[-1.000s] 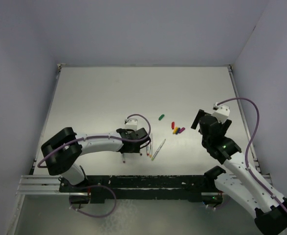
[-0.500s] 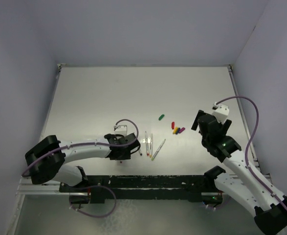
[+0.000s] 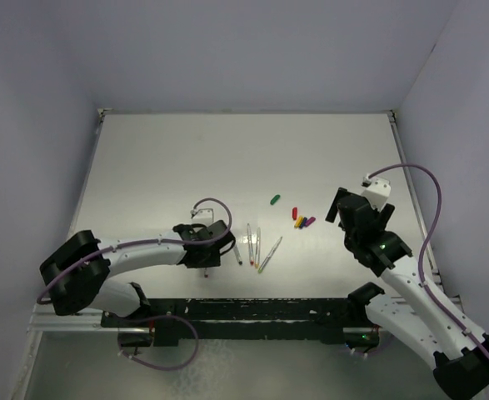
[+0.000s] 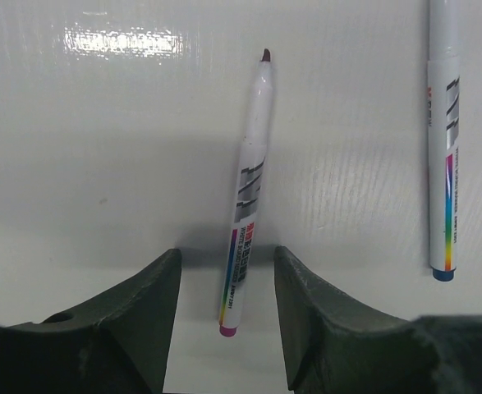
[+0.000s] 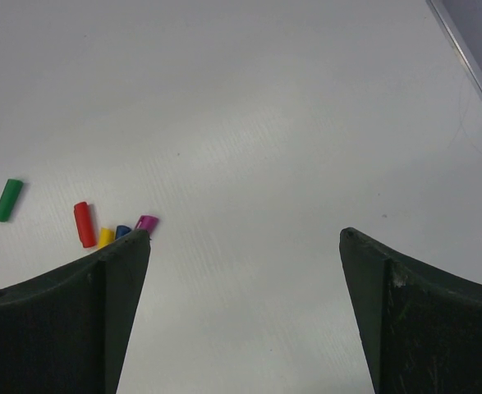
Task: Insert the pens into the pen caps
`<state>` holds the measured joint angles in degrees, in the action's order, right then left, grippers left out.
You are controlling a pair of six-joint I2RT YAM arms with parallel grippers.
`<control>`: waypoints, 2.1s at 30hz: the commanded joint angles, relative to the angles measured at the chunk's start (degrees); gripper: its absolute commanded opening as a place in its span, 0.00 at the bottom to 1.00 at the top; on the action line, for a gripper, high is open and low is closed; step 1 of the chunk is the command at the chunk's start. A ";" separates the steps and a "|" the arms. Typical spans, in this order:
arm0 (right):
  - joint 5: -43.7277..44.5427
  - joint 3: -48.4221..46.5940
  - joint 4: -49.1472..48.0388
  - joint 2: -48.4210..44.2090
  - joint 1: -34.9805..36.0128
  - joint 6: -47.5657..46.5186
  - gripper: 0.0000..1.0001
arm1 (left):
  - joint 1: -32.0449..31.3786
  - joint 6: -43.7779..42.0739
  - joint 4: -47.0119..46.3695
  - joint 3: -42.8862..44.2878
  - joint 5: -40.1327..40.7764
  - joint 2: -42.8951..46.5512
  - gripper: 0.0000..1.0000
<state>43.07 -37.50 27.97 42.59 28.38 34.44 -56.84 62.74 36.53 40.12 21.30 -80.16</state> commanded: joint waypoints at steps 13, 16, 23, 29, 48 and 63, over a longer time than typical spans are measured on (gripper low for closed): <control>0.09 -3.02 0.43 0.77 -0.17 1.16 1.00 | 5.08 -6.05 -4.69 -3.48 -6.35 0.96 0.46; 0.02 -2.94 0.04 1.01 -0.18 1.35 1.00 | 5.09 -5.73 -4.03 -3.37 -6.60 -0.31 0.45; -0.05 -2.50 -1.07 1.86 -0.17 1.30 1.00 | 5.05 -4.75 -2.18 -1.97 -5.88 -4.67 0.42; 0.43 -2.40 -1.20 1.82 -0.17 1.01 1.00 | 5.06 -4.91 -1.45 -0.92 -6.58 -7.51 0.37; 1.47 -3.20 0.58 -3.56 -0.21 0.98 0.99 | 2.98 -2.89 -1.22 -3.41 -16.10 -10.25 0.30; 2.50 -3.39 0.69 -3.70 -0.17 1.02 1.00 | 2.02 -1.21 1.44 -1.73 -15.54 -12.24 0.33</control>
<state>43.00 -38.35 28.45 39.57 28.38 34.61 -54.13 59.40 32.97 42.94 11.35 -85.17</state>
